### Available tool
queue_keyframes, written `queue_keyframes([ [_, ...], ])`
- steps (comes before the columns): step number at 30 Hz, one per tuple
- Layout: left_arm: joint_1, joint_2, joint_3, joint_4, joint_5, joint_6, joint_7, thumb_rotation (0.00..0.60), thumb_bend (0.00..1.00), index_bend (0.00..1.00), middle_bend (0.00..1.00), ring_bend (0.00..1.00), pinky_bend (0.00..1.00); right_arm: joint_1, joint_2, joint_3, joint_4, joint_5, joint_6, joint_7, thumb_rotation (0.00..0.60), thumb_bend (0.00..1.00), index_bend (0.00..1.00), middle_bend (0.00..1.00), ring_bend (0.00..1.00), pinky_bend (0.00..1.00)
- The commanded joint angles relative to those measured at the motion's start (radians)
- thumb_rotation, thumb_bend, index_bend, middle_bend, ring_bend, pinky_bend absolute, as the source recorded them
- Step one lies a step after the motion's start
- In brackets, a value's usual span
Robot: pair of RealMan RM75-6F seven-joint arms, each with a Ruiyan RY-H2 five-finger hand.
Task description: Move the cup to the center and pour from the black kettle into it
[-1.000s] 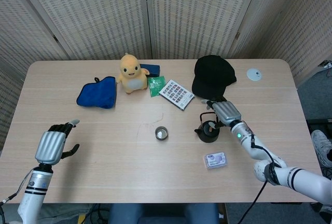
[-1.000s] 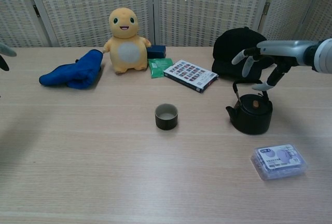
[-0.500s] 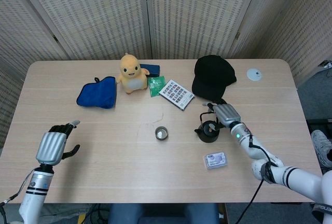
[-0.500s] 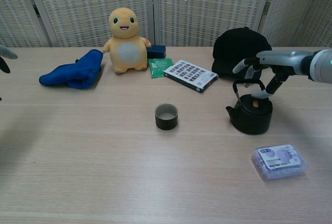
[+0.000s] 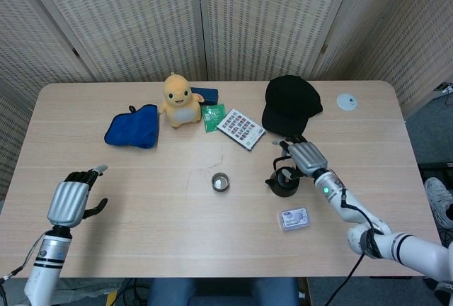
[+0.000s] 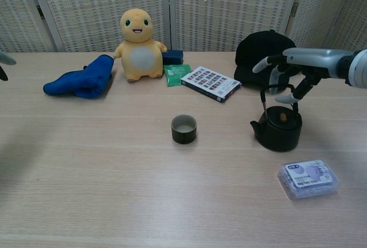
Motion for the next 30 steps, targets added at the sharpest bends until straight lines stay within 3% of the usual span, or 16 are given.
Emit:
queue_keyframes([
  [1, 0.004, 0.0, 0.0, 0.003, 0.01, 0.01, -0.008, 0.6, 0.26, 0.19, 0.31, 0.34, 0.28, -0.022, 0.037, -0.018, -0.062, -0.031, 0.046, -0.03, 0.6, 0.32, 0.14, 0.42, 0.13, 0.04],
  [9, 0.019, 0.002, -0.001, 0.019, 0.041, 0.043, -0.046, 0.6, 0.26, 0.19, 0.31, 0.34, 0.28, -0.076, 0.119, -0.078, -0.219, -0.072, 0.128, -0.134, 0.6, 0.32, 0.15, 0.41, 0.16, 0.04],
  [13, 0.024, -0.002, -0.002, 0.04, 0.061, 0.06, -0.074, 0.6, 0.26, 0.2, 0.31, 0.34, 0.28, -0.098, 0.137, -0.102, -0.262, -0.083, 0.163, -0.187, 0.6, 0.25, 0.19, 0.38, 0.16, 0.04],
  [19, 0.027, -0.002, -0.003, 0.046, 0.079, 0.071, -0.079, 0.6, 0.26, 0.2, 0.31, 0.34, 0.28, -0.123, 0.142, -0.12, -0.293, -0.087, 0.21, -0.254, 0.6, 0.14, 0.25, 0.37, 0.16, 0.06],
  [30, 0.036, 0.001, -0.002, 0.045, 0.083, 0.072, -0.086, 0.6, 0.26, 0.23, 0.31, 0.34, 0.28, -0.164, 0.118, -0.137, -0.281, -0.079, 0.282, -0.361, 0.6, 0.08, 0.35, 0.35, 0.16, 0.06],
])
